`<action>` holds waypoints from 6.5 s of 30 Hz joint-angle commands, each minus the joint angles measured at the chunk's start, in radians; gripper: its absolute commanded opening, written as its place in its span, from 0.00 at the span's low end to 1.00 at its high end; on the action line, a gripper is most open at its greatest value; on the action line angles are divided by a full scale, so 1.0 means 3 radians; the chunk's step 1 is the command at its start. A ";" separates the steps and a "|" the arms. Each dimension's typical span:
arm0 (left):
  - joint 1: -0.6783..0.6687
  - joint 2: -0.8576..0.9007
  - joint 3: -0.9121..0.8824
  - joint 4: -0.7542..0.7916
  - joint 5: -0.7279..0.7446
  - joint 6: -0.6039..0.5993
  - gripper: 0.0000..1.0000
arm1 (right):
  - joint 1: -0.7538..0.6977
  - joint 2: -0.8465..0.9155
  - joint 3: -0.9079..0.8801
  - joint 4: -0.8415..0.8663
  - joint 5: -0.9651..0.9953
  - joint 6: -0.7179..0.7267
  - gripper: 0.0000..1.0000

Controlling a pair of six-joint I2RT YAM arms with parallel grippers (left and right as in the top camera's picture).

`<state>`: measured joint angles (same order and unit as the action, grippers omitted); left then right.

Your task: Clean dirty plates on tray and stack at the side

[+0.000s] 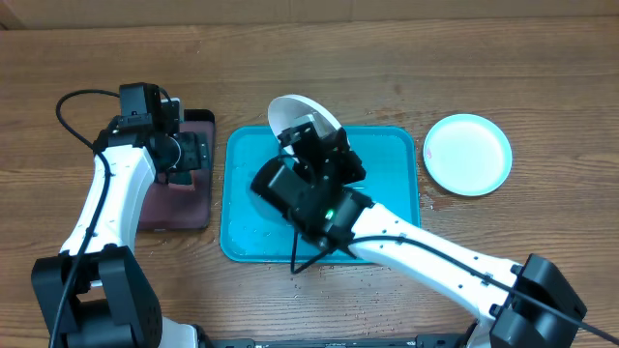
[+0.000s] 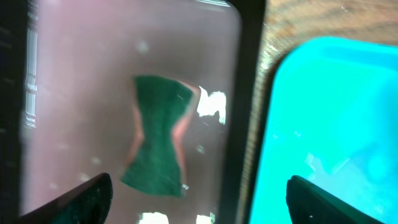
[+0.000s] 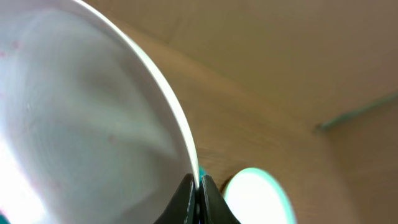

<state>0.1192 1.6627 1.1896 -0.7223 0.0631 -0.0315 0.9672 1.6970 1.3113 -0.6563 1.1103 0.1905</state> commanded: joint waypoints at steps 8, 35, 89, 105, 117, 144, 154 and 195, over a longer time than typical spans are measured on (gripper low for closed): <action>-0.0010 -0.0028 0.0010 -0.0202 0.0306 -0.0122 1.00 | -0.2085 -0.0097 0.0106 -0.0603 -0.3273 0.1672 0.04; -0.0010 -0.0027 0.0010 -0.0210 0.0301 -0.0122 1.00 | -0.4274 -0.0095 -0.0272 -0.1077 -0.4224 0.1330 0.68; -0.0006 -0.2810 -0.1490 0.0027 0.0544 -0.0018 1.00 | -0.2791 -0.3571 -0.1738 -0.0649 -0.3889 0.0064 1.00; -0.0006 -0.2593 -0.1492 -0.0033 0.0544 -0.0018 1.00 | -0.2960 -0.3993 -0.1966 -0.0165 -0.3793 0.0062 1.00; -0.0006 -0.2383 -0.1492 -0.0033 0.0544 -0.0017 1.00 | -0.3194 -0.5384 -0.3457 0.1610 -0.3852 0.0034 1.00; -0.0006 -0.1979 -0.1492 -0.0033 0.0544 -0.0018 1.00 | -0.3185 -0.5647 -0.4344 0.1933 -0.4027 -0.0440 1.00; -0.0006 -0.1965 -0.1492 -0.0033 0.0544 -0.0018 1.00 | -0.3185 -0.5647 -0.4344 0.1933 -0.4027 -0.0440 1.00; -0.0423 -0.5295 -0.3854 0.2789 0.0170 -0.0206 1.00 | -0.3185 -0.5647 -0.4344 0.1933 -0.4027 -0.0440 1.00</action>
<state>-0.0029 0.1318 0.0799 0.0677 0.1688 -0.0669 0.0135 0.0128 0.0181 -0.0818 -0.0971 0.0654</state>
